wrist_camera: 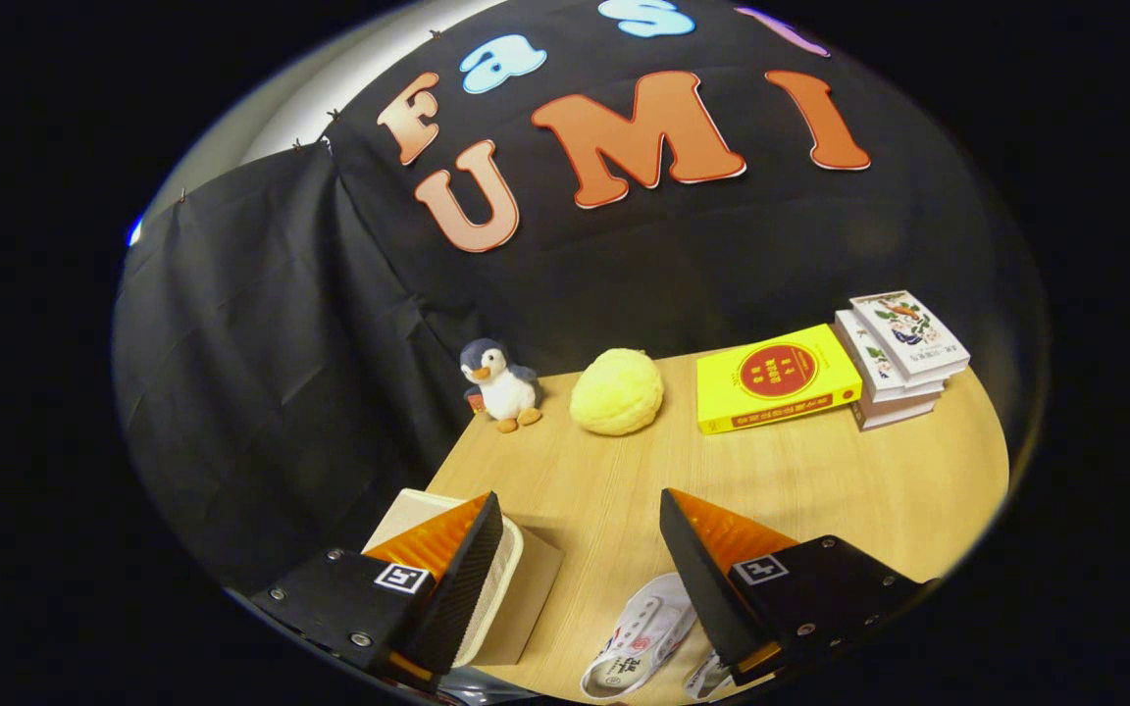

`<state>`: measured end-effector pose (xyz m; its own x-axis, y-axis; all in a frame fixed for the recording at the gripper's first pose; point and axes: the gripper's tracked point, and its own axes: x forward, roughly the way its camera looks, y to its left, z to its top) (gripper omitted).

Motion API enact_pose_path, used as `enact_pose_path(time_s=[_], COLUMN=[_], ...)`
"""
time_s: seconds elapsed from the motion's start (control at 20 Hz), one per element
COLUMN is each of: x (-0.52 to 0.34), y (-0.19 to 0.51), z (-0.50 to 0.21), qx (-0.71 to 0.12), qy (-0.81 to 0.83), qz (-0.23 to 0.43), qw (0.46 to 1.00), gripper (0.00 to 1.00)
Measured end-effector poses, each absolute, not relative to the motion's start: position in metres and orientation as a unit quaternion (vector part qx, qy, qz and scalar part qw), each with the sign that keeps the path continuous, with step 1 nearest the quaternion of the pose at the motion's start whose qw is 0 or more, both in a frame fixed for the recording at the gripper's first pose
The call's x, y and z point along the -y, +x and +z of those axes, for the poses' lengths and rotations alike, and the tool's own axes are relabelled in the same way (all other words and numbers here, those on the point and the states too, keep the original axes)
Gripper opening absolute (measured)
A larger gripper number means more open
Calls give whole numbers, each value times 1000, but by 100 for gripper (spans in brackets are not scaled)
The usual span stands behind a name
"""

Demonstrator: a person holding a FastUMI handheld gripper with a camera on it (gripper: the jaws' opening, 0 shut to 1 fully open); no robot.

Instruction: Open the storage box then place both shoes into the box .Put the left shoe in first, then the right shoe, with the right side of both shoes facing outward in a uniform manner.

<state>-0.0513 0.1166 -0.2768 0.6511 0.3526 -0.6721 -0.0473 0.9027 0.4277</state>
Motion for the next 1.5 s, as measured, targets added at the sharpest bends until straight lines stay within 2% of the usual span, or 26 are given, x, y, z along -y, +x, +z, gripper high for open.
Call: enact_pose_path(time_s=[0.65,1.2,1.5], x=[-221,-275,-288], y=[-117,-149,-156], z=[-346,-377,-363], qx=[-535,-585,-590], qy=[273,342,368], qz=[212,260,284], qw=[771,688,660], gripper=[96,96,95])
